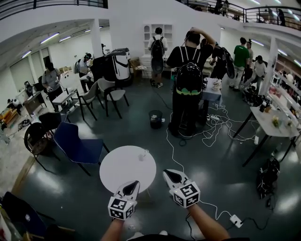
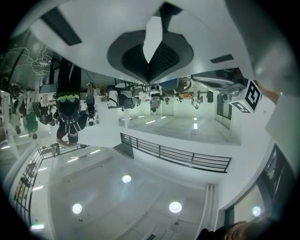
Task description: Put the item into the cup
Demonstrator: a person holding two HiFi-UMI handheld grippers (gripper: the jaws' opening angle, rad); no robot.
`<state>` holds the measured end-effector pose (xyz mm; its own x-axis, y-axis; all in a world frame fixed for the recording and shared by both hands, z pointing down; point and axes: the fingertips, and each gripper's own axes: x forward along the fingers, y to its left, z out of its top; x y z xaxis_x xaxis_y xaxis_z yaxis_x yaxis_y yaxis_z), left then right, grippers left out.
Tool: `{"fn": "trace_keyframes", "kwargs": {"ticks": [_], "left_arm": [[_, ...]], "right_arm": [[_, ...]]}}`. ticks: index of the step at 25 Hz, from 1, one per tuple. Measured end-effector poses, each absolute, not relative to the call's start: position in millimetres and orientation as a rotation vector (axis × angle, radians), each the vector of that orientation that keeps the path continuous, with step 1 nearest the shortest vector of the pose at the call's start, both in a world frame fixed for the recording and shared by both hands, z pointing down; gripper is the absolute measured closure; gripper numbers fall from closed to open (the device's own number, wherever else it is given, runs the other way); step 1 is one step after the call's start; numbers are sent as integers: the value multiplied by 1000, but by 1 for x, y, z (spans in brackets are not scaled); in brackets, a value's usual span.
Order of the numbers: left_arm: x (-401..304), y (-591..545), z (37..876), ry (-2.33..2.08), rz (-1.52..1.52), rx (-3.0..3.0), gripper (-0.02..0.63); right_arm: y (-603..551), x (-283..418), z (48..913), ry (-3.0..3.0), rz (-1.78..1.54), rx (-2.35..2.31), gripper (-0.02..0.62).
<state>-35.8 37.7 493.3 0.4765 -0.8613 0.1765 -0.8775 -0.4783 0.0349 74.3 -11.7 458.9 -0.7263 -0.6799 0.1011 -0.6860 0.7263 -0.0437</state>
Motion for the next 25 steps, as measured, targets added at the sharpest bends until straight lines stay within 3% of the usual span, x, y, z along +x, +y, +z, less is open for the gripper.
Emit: {"fn": "trace_keyframes", "kwargs": {"ticks": [25], "left_arm": [[-61,69,472,-1449,183,2686,589]], "right_arm": [[30,45,434,-2836,109,1232,578]]}}
